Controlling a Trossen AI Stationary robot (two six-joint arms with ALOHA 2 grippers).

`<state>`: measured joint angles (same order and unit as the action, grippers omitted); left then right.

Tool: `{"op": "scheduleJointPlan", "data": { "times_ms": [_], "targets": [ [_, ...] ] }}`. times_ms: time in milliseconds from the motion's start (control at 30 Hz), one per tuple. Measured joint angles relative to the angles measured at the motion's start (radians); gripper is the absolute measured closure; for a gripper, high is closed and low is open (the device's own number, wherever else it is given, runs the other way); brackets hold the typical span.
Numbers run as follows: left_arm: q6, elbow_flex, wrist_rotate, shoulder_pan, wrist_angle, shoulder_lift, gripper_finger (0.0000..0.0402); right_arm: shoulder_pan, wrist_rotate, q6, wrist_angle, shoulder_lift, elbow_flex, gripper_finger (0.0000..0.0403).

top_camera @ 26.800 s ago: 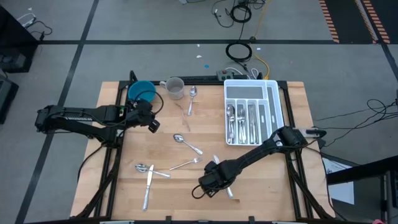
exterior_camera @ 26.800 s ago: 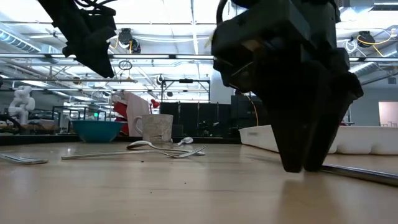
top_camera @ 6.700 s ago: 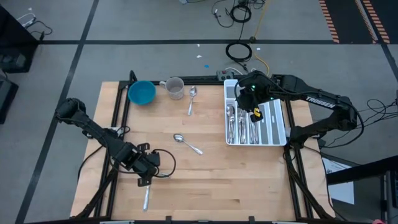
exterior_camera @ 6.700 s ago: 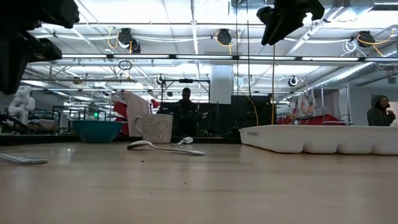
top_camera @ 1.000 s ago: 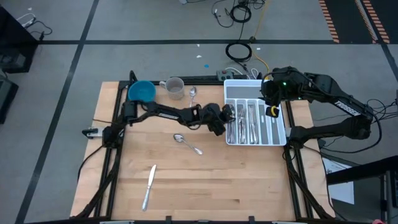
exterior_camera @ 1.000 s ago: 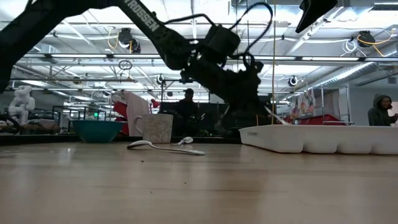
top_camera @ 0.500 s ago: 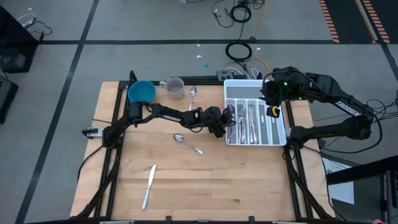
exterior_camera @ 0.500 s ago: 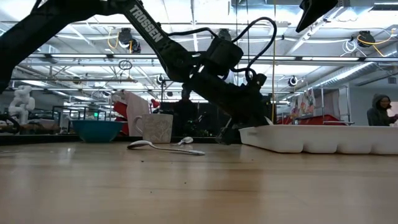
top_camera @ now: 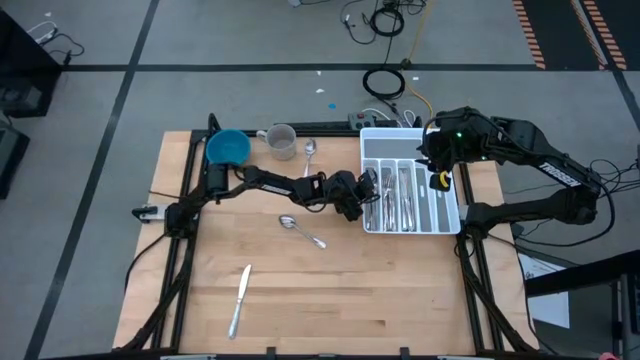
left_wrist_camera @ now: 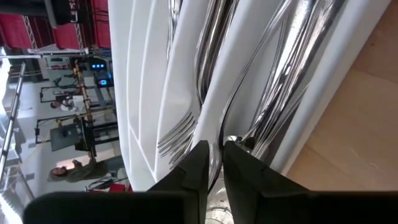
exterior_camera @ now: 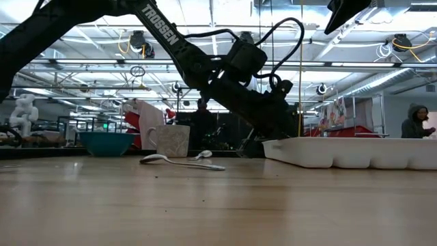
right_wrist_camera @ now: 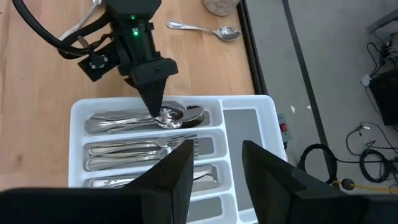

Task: Sort silverware
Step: Put the spoon in the silverware tray

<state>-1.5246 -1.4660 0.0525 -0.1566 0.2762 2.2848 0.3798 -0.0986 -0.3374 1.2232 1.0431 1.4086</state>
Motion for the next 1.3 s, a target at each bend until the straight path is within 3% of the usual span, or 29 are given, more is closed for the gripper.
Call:
{"op": "scheduleJointPlan", "data": {
  "times_ms": [567, 900, 1300],
  "targets": [
    [0.056, 0.002, 0.092, 0.009, -0.017, 0.002, 0.0344, 0.000, 0.000, -0.029, 0.000, 0.000, 0.000, 0.0273],
    [0.126, 0.006, 0.196, 0.037, 0.028, 0.005, 0.0345, 0.000, 0.000, -0.027, 0.000, 0.000, 0.000, 0.0273],
    [0.204, 0.004, 0.228, 0.039, 0.031, 0.005, 0.0343, 0.000, -0.001, -0.004, 0.000, 0.000, 0.000, 0.0273]
  ]
}}
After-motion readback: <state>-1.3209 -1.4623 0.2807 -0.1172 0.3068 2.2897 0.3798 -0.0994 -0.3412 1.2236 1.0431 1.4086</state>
